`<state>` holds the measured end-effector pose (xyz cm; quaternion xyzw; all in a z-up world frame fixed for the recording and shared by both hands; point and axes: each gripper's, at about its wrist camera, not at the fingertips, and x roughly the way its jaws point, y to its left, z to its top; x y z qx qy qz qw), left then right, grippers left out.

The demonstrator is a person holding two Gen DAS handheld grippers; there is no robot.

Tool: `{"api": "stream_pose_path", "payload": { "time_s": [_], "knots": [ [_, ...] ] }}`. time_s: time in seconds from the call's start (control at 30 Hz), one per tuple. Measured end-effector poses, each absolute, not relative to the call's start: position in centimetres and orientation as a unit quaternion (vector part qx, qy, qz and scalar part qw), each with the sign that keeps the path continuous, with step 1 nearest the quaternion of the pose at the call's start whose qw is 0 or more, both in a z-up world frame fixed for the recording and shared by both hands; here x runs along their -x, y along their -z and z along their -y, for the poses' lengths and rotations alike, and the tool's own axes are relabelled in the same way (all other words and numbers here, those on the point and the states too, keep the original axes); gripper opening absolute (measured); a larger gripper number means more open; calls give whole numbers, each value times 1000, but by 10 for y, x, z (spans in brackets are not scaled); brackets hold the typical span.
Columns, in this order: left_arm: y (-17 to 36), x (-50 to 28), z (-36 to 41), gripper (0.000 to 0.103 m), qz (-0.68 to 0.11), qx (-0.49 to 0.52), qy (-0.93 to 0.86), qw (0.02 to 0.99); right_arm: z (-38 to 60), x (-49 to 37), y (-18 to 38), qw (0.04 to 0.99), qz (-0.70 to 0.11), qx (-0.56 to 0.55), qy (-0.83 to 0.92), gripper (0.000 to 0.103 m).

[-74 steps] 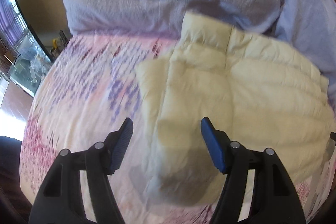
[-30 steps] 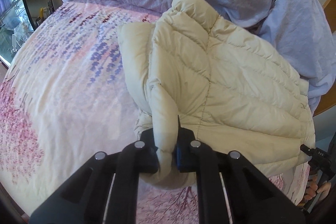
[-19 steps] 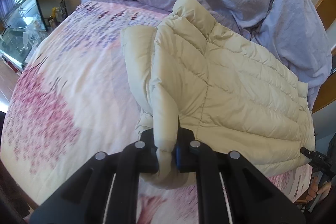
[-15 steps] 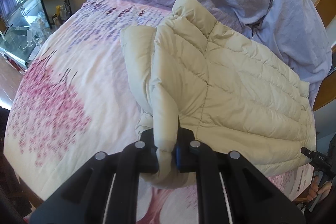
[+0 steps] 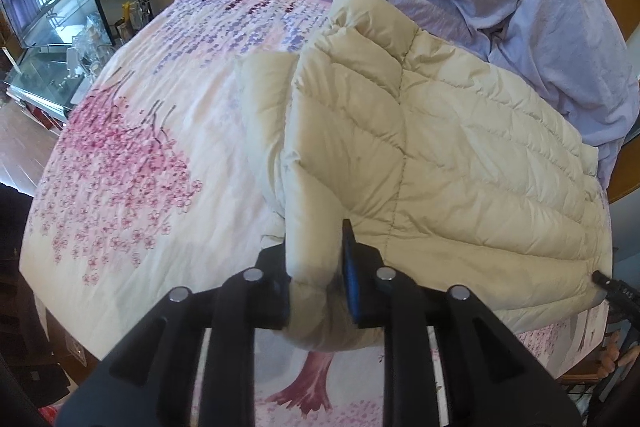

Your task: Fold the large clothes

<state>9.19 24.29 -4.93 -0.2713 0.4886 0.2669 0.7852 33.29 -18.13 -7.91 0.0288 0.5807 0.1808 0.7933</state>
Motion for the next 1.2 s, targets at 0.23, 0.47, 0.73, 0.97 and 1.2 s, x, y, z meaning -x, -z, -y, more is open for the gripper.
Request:
{"api": "stream_pose_path", "payload": {
  "time_s": [0.23,0.47,0.73,0.97,1.2],
  "knots": [
    [35,-89,-251,59,-479,256,-283,791,179,-341,34,846,-513,-2,-144,57],
    [35,-103,-259,66,-485,256,-283,787,131,-327,23,844,-494,40,-205,62],
    [42,-116,-266,70,-494,256,-287,780,65,-314,42,828,-500,88,-238,62],
    [47,-124,-275,72,-499,260,-292,774,46,-313,61,822,-509,102,-232,62],
    [54,-129,-281,72,-506,259,-296,768,36,-315,87,817,-523,116,-216,67]
  ]
}}
